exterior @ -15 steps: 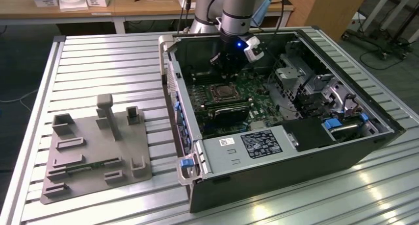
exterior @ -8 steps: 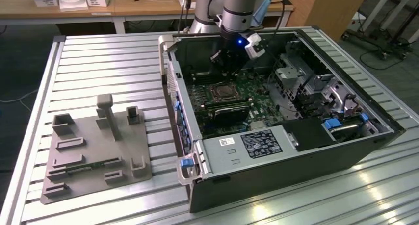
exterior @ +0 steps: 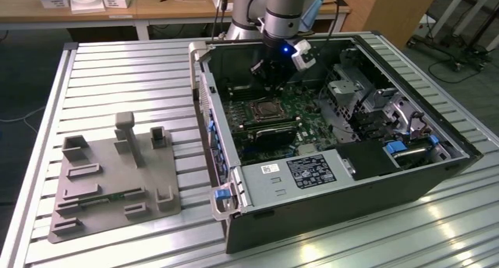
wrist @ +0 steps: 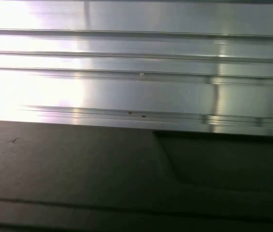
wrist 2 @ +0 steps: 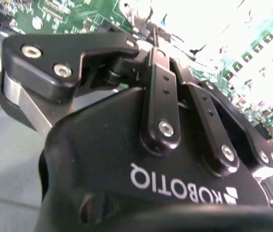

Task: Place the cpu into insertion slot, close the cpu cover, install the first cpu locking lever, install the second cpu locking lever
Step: 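Install the first cpu locking lever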

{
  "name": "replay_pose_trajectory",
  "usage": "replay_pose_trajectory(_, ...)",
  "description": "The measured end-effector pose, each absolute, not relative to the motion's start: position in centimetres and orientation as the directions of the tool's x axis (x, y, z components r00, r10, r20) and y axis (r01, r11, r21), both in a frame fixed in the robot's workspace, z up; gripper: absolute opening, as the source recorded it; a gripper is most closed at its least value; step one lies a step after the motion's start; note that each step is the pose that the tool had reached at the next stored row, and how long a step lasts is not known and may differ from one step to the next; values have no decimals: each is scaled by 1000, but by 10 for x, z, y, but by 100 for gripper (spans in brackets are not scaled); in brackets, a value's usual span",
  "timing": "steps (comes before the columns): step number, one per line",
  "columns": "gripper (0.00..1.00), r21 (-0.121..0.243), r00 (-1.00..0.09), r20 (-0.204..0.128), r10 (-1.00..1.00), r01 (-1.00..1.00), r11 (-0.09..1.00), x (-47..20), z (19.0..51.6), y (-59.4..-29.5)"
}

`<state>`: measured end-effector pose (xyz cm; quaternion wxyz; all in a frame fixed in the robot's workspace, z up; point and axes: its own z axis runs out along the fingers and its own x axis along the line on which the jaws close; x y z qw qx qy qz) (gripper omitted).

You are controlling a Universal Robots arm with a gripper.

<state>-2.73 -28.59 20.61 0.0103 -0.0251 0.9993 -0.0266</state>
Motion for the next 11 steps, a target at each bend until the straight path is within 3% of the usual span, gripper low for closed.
replay_pose_trajectory(11, 10, -53, -999, -19, -51, -50, 997, -27, 201, -287)
